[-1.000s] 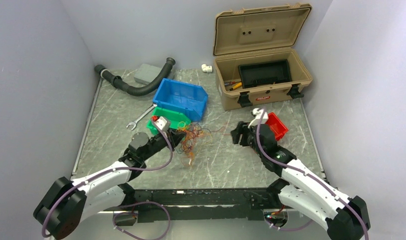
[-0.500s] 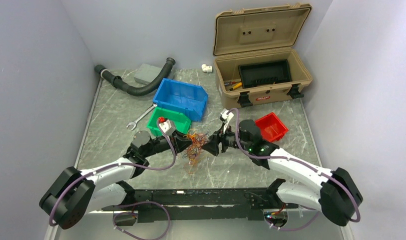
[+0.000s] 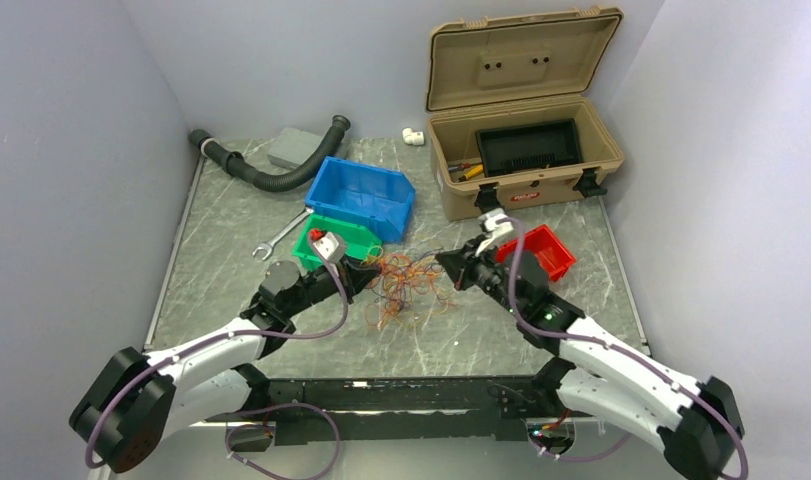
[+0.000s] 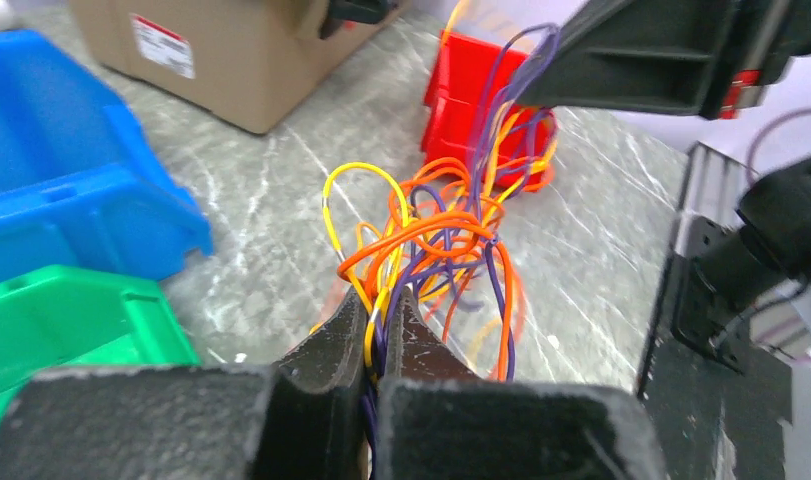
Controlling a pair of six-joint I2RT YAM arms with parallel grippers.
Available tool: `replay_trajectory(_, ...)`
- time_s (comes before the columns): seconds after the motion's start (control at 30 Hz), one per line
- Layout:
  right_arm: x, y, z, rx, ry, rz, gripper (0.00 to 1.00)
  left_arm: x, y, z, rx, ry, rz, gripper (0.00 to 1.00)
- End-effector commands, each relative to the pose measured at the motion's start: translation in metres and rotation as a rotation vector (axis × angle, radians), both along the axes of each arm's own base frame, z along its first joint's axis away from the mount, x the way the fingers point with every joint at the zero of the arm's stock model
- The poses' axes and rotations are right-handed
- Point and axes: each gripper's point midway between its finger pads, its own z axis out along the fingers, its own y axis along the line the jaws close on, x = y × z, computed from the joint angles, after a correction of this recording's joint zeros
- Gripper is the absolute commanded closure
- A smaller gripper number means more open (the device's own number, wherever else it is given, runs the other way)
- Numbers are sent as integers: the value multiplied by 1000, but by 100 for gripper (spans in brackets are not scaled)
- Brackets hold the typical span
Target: Untangle the cables
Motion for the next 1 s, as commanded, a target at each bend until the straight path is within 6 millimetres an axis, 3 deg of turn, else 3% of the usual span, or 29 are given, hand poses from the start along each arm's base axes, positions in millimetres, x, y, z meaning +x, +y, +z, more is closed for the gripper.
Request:
replay_trajectory(0.0,33,-100,4,-9,-9,-575,100,43,40,4,32,8,332,100)
replay_trajectory(0.27,3,-215,-13,77,56,-1173,100,56,77,-1,34,38,556,100)
replay_trajectory(0.33,-3,-225,-15,80,62,-1222,100,55,75,1,35,27,537,100)
replay_trajectory(0.4,1,-219,-11,68,47,-1184,100,52,68,4,38,4,496,99)
replay_trajectory(0.47,11,-200,-5,46,26,-1078,100,50,62,4,41,1,455,99)
replay_trajectory(0.53,21,-157,6,-57,-51,-792,90,40,47,10,50,-39,350,96)
replay_trajectory(0.6,19,-98,19,-63,-129,-452,62,24,29,16,38,-83,205,92)
replay_trajectory(0.63,12,-69,23,-45,-152,-285,41,16,22,20,23,-104,145,89)
replay_trajectory(0.7,2,-35,27,-27,-171,-99,19,-1,8,27,-2,-141,18,82)
replay_trajectory(0.77,-15,-1,28,-21,-184,122,12,-13,-1,29,-16,-155,-72,78)
replay_trajectory(0.83,-31,26,23,-15,-161,304,12,-23,-6,31,-30,-167,-140,74)
replay_trajectory(0.97,-49,55,23,-3,-141,492,12,-42,-16,39,-71,-192,-269,71)
